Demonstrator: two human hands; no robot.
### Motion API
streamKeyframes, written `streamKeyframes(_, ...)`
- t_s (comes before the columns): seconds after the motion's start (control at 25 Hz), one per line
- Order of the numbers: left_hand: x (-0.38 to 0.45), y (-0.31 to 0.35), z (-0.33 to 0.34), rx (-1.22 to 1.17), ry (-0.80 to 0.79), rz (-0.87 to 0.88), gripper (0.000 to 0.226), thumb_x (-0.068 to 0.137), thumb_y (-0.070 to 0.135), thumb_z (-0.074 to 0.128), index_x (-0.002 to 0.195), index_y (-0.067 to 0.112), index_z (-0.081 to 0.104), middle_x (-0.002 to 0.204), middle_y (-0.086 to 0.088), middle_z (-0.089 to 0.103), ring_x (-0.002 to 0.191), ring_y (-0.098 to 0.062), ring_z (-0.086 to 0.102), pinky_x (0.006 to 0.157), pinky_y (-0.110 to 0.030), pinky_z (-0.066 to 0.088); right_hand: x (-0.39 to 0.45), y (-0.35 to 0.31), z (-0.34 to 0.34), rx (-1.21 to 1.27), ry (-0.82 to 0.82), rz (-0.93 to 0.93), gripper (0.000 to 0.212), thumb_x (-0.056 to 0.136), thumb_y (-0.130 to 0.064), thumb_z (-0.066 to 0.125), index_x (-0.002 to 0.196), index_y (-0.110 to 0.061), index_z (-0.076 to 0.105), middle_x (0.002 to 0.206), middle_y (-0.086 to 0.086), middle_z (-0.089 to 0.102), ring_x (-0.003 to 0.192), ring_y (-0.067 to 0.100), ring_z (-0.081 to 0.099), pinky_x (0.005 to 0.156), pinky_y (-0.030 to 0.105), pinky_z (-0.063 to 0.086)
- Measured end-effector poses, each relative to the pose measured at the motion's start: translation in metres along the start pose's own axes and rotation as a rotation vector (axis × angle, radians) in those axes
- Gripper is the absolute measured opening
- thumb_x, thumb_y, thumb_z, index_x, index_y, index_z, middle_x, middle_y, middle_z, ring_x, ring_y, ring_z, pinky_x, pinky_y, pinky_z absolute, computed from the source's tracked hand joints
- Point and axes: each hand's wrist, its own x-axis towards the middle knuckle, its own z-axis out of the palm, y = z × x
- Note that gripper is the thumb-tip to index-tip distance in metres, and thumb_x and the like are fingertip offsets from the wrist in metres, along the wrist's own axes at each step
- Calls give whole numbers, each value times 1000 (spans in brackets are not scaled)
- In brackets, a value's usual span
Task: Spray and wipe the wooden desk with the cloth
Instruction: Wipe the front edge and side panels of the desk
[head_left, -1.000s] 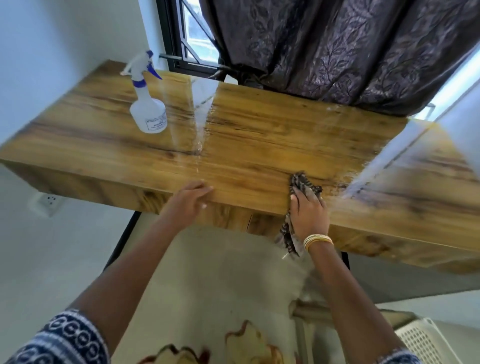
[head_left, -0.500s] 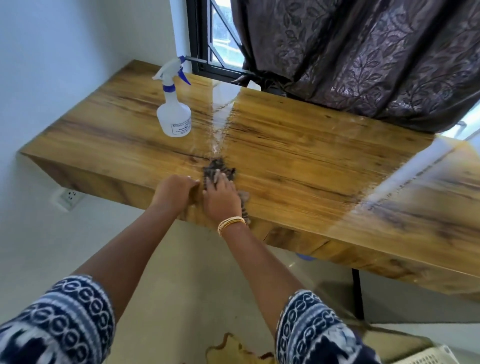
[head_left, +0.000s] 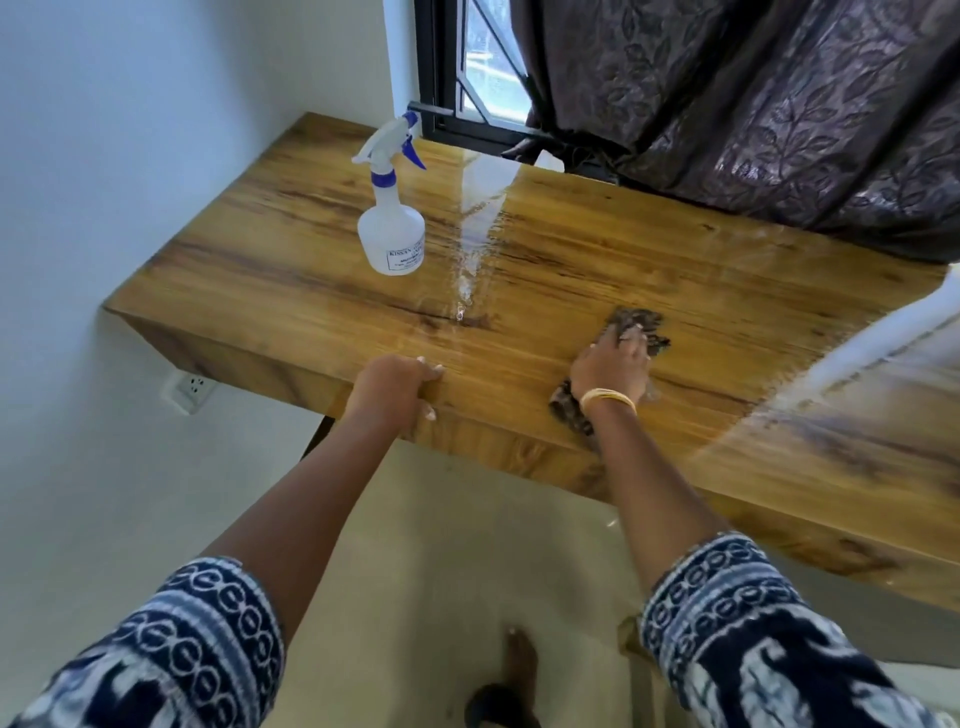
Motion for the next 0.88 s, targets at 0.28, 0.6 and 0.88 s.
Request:
streamKeyframes(0.28, 8, -23, -19, -61, -81, 38, 42, 82, 30, 62, 124, 32, 67, 110, 3, 71, 97, -20, 64, 85, -34, 53, -21, -131, 26, -94, -152, -1047, 51, 102, -28, 35, 151, -16, 33, 159, 15, 24, 145, 30, 26, 117, 41, 24)
streamKeyframes(0.6, 63, -37, -32, -523, 152, -213, 34, 99, 36, 50, 76, 18, 67, 67, 4, 69, 59, -11, 66, 71, -37, 55, 158, -29, -6, 73, -19, -360, 49, 103, -25, 31, 151, -15, 33, 160, 14, 21, 146, 31, 25, 116, 43, 29)
streamKeyframes(0.88, 103, -46, -55, -629, 562, -426, 36, 84, 44, 70, 93, 13, 55, 79, 4, 57, 70, -14, 53, 60, -30, 43, 137, -119, 4, 145, -28, -380, 50, 101, -23, 32, 150, -12, 33, 155, 18, 31, 141, 33, 31, 113, 42, 29)
